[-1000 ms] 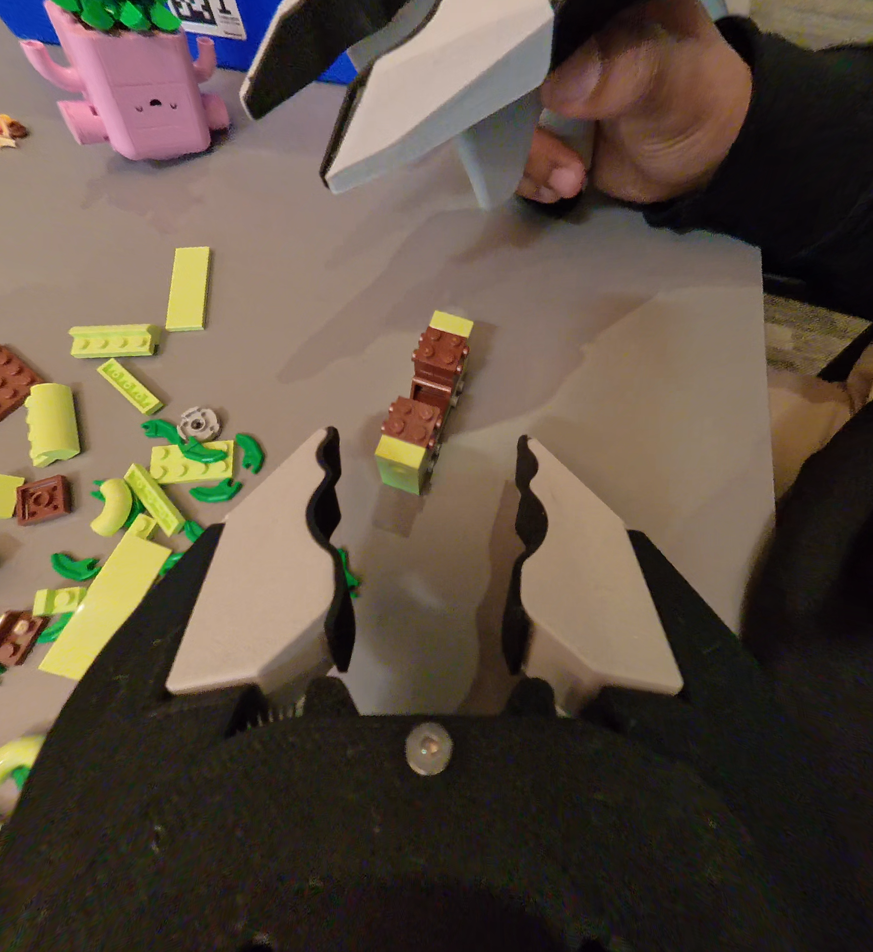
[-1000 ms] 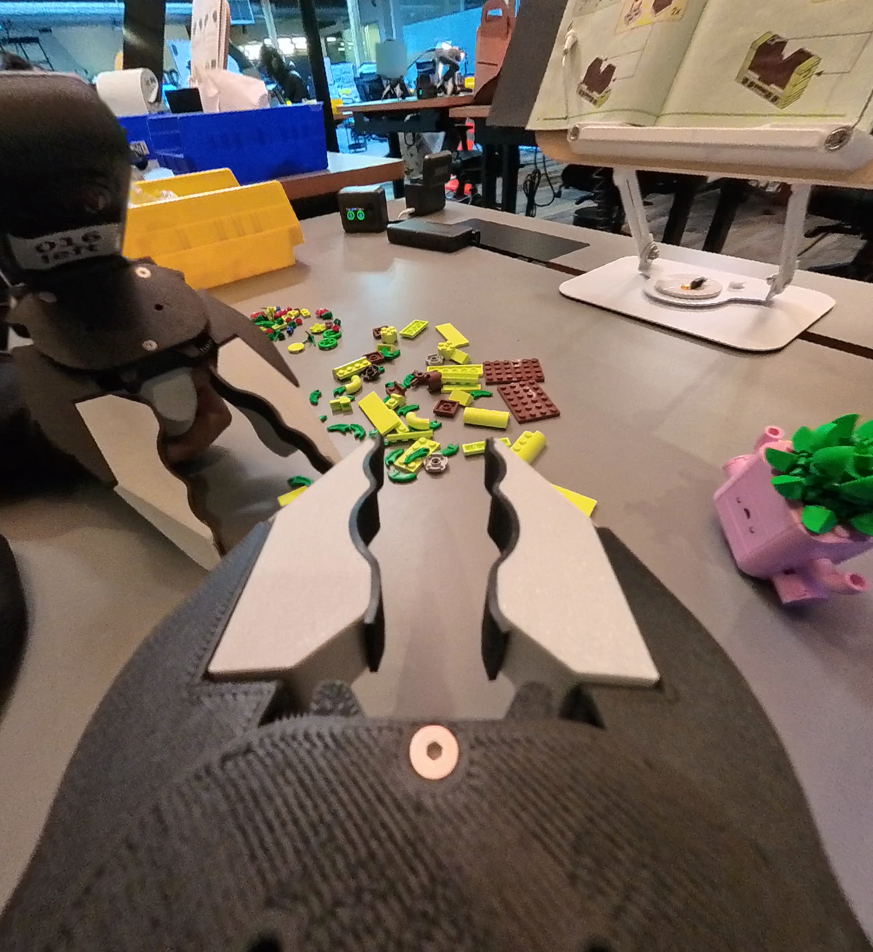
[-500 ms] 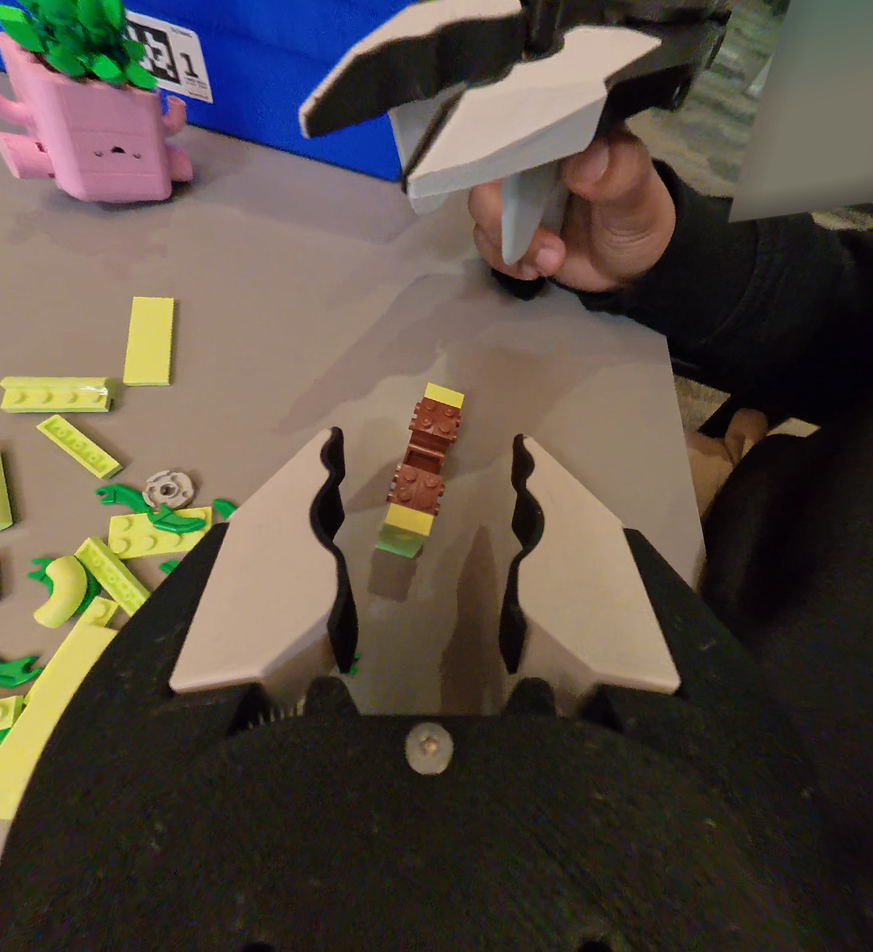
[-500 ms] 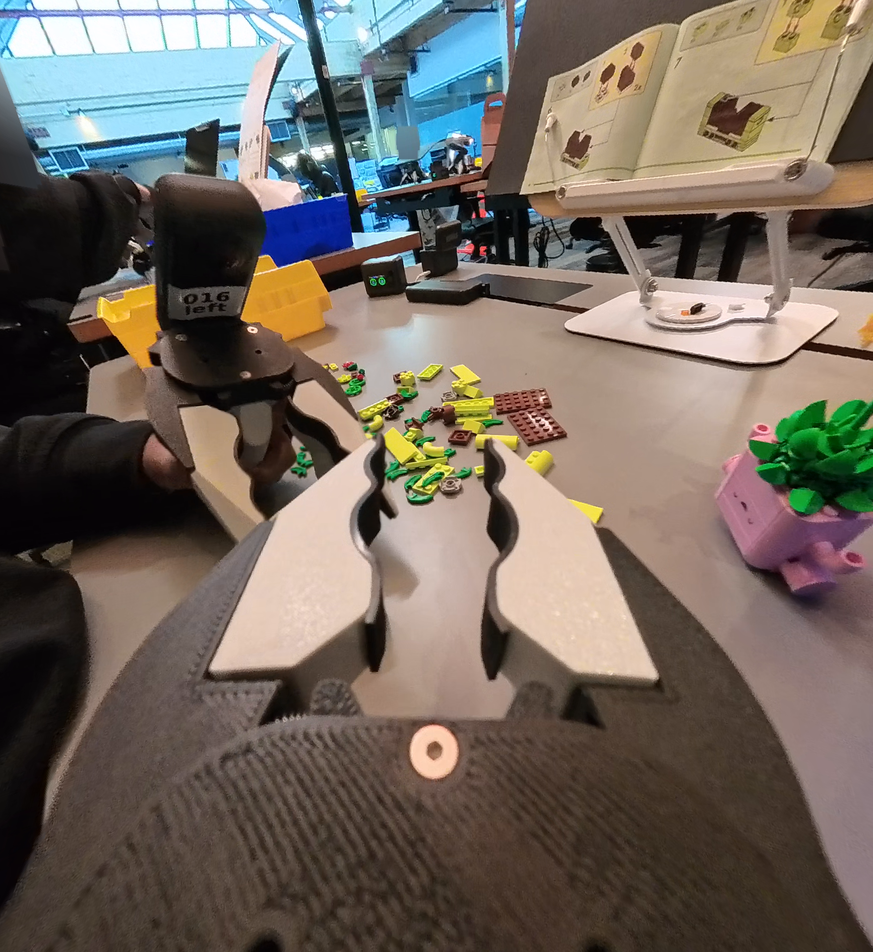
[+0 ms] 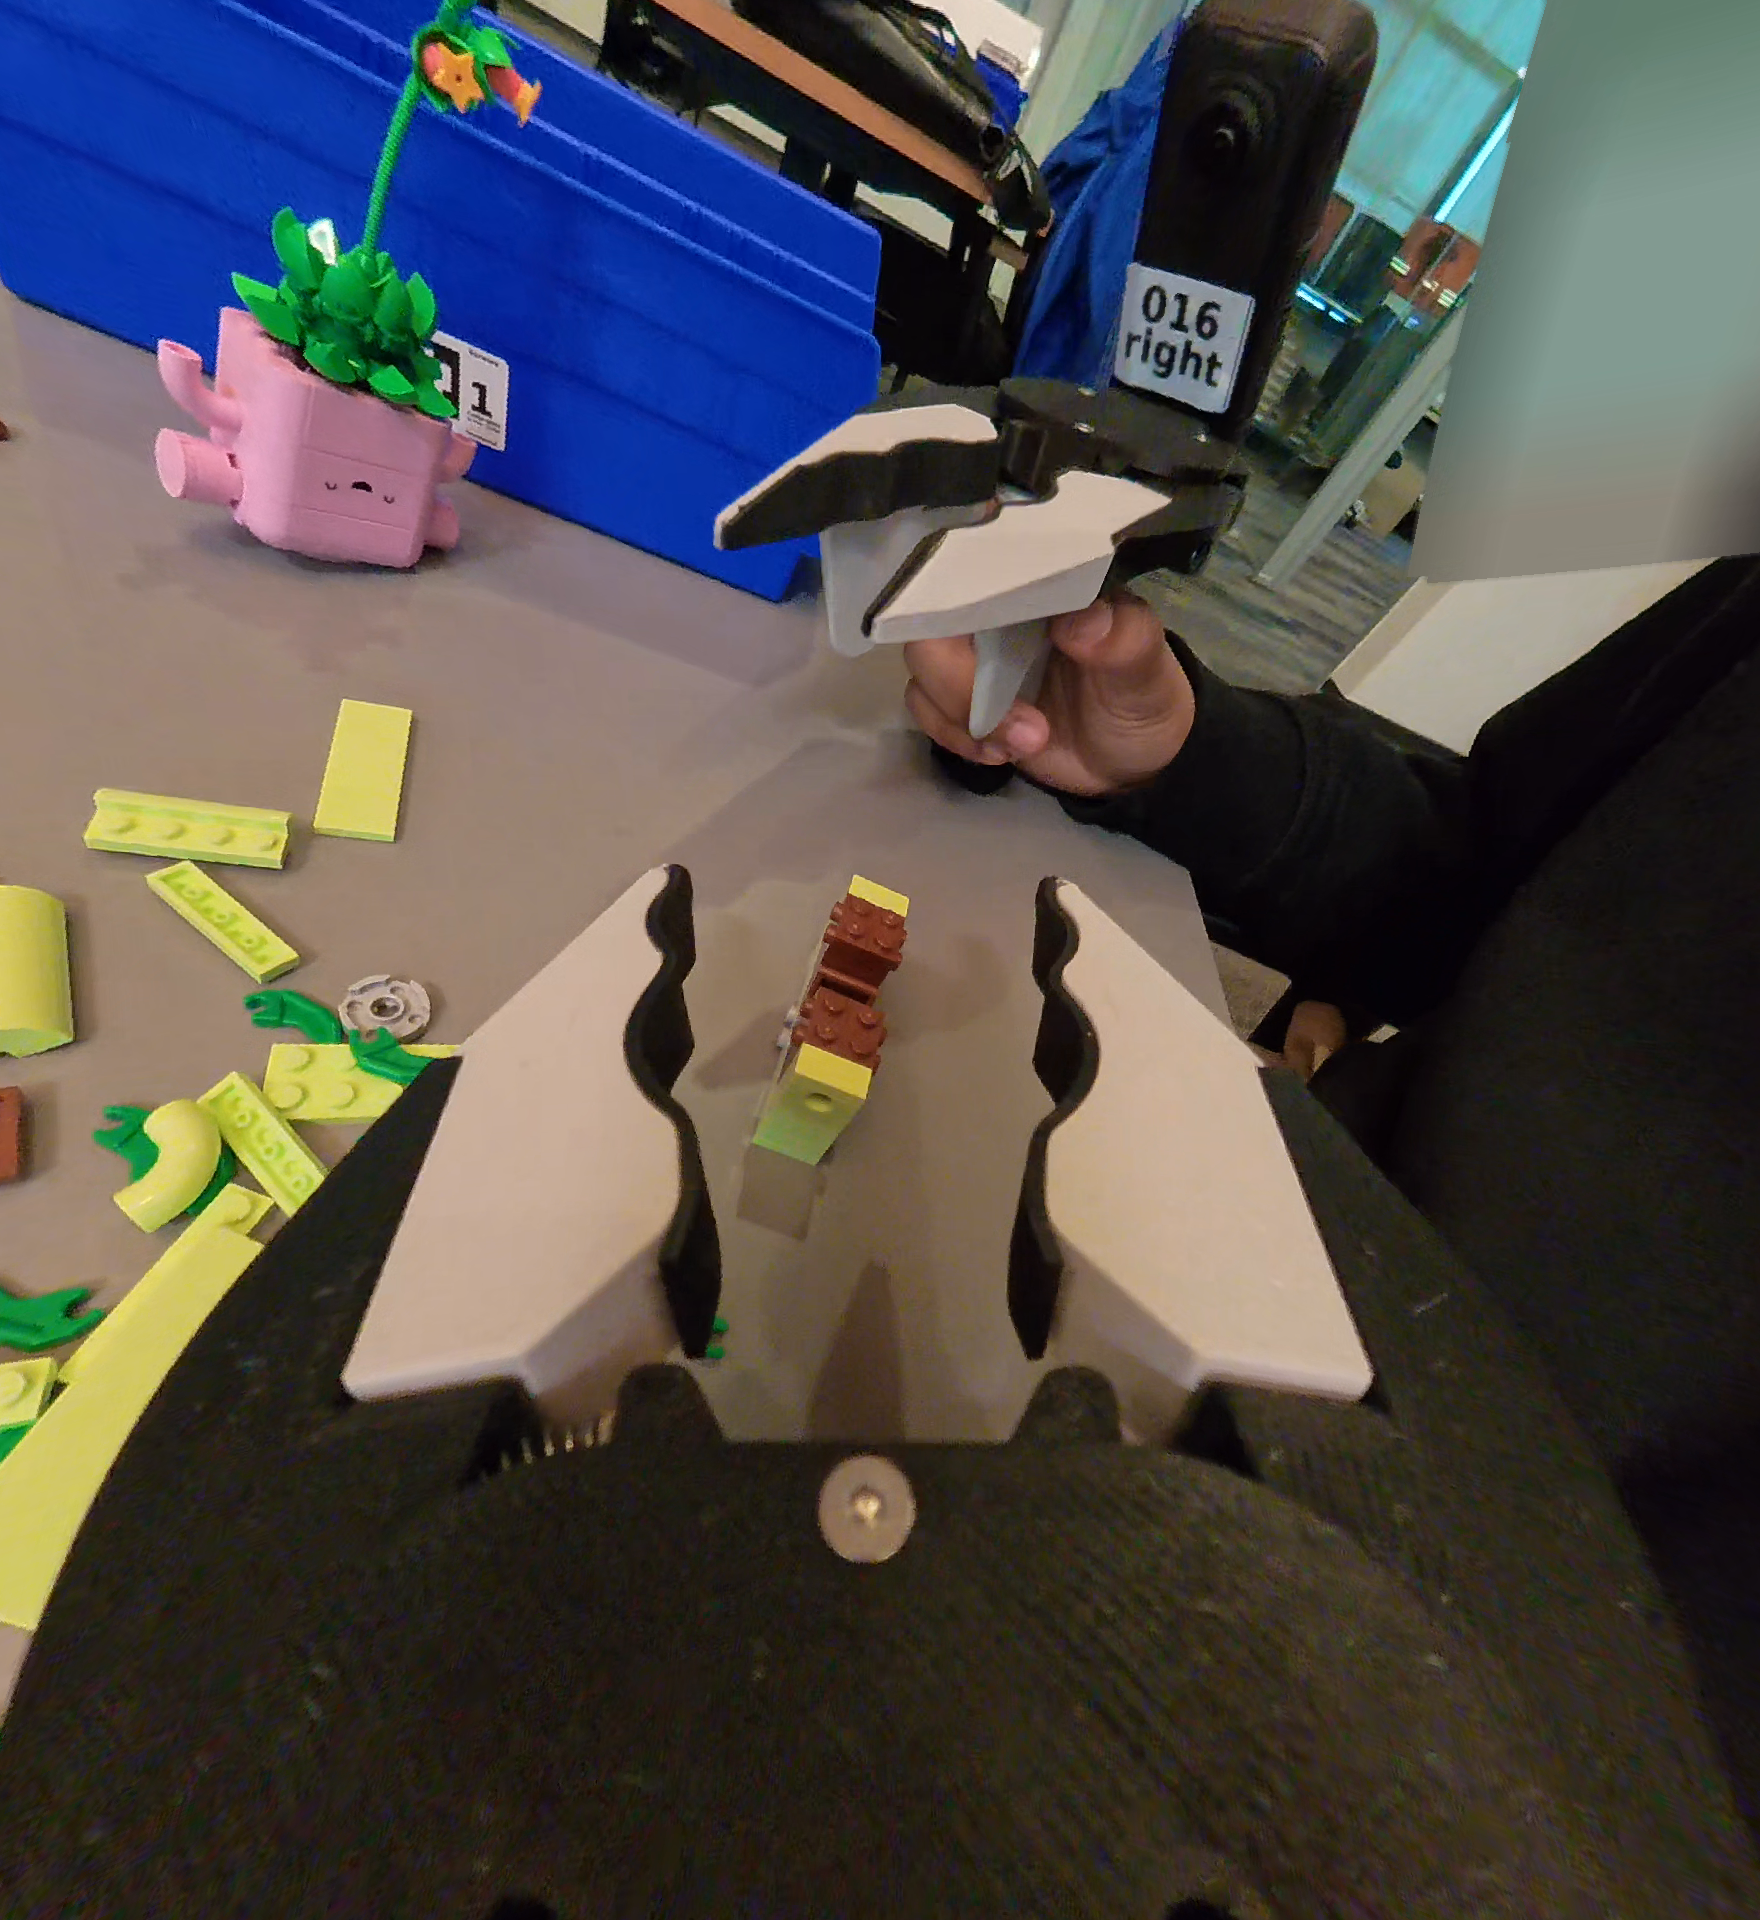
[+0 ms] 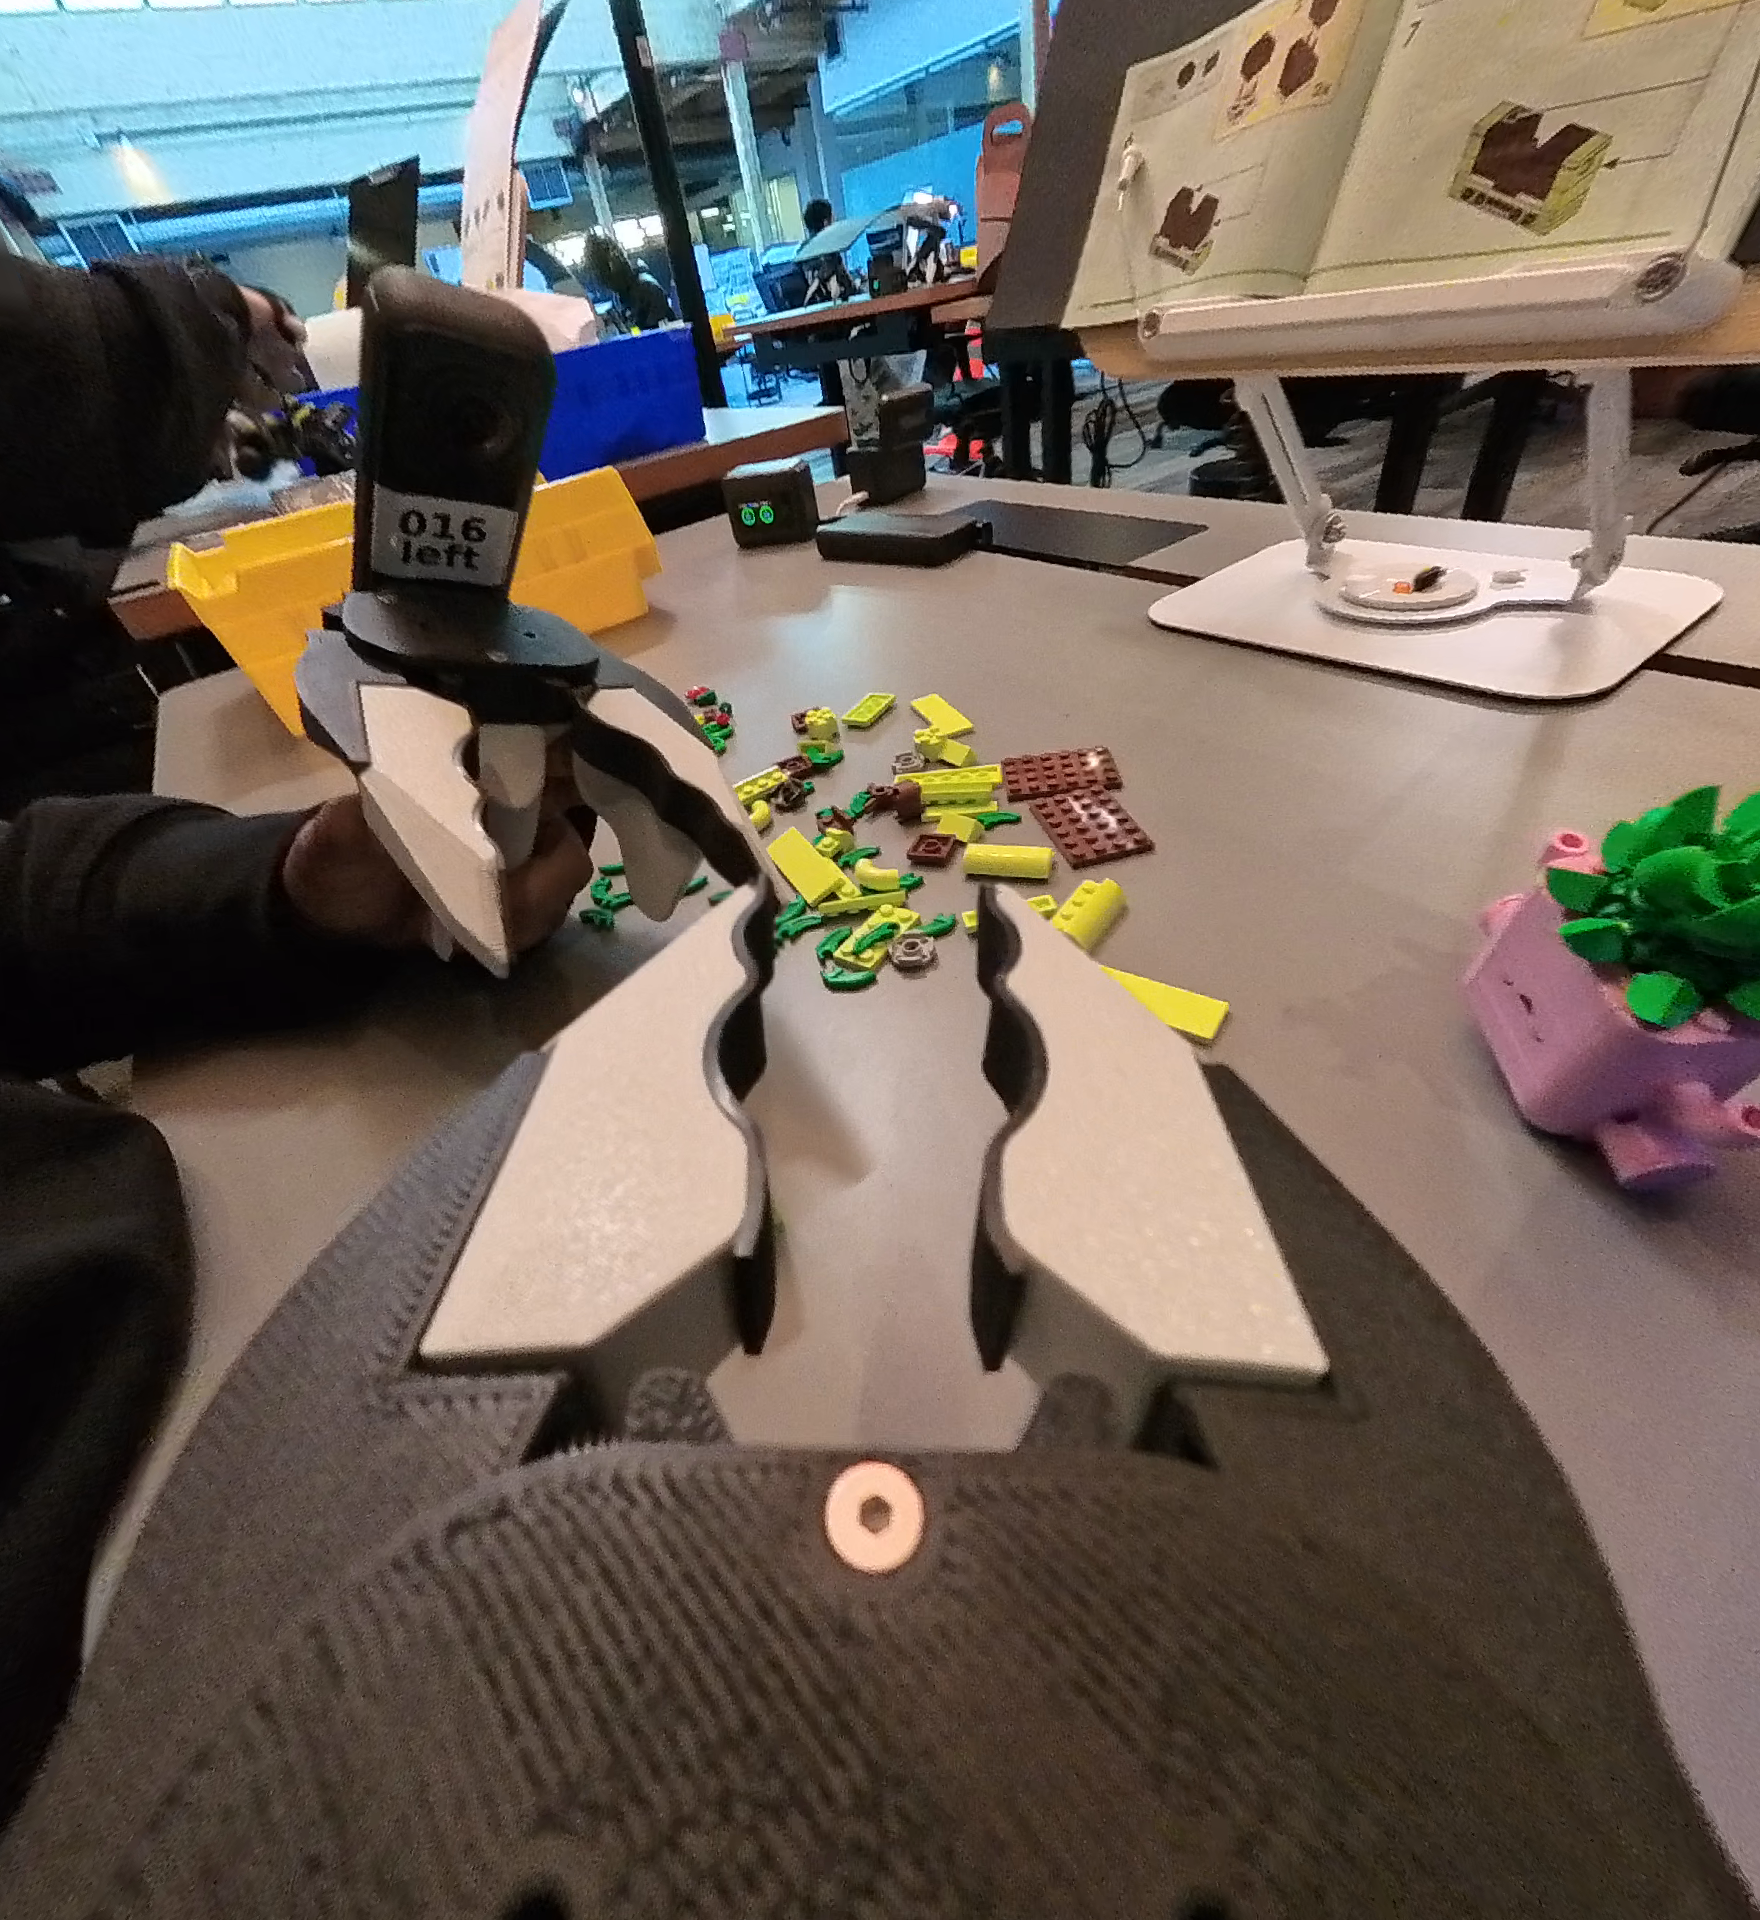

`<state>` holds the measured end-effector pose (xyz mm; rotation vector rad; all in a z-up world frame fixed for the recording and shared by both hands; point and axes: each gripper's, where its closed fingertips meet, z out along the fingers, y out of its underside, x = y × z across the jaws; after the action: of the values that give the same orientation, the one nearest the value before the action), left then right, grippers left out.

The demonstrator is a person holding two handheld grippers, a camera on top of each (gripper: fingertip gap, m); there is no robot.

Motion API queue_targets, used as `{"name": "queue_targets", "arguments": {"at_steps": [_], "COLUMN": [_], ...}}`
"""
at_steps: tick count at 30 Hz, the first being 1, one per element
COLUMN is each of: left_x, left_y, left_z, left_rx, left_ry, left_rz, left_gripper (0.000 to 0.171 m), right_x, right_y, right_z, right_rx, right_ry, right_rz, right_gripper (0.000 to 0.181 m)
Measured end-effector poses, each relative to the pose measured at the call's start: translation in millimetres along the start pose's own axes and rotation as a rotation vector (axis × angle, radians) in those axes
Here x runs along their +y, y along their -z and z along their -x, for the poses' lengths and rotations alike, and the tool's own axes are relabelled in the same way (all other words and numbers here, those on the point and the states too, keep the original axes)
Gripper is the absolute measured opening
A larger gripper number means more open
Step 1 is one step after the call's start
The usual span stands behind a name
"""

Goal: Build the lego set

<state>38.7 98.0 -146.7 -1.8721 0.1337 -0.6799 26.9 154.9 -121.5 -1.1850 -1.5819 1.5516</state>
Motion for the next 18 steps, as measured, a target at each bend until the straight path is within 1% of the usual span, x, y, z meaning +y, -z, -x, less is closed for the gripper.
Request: {"name": "queue_targets", "arguments": {"at_steps": [4,13,15,18], "left_x": [1,2,7,22], "left_y": [-1,-2,-5,-15], "left_z": [-2,-1,2,4], "left_rx": [0.011,0.008,-0.017,-0.043], "left_ry": [-0.002,0.003,0.013,0.004], "left_rz": [0.009,0.016,0.051,0.167], "left_gripper": [0.062,0.061,0.061,0.059], "right_x": [4,0,0,-1], "right_y": [-3,0,1,1], "right_z": [1,0,0,0], "right_rx": [0.007,-0.006,-0.008,-0.008], "right_ry": [0.021,-0.012,-0.017,-0.019], "right_rz": [0.026,0.001,-0.004,-0.006], "right_gripper": [0.037,0.036,0.036,0.036]}}
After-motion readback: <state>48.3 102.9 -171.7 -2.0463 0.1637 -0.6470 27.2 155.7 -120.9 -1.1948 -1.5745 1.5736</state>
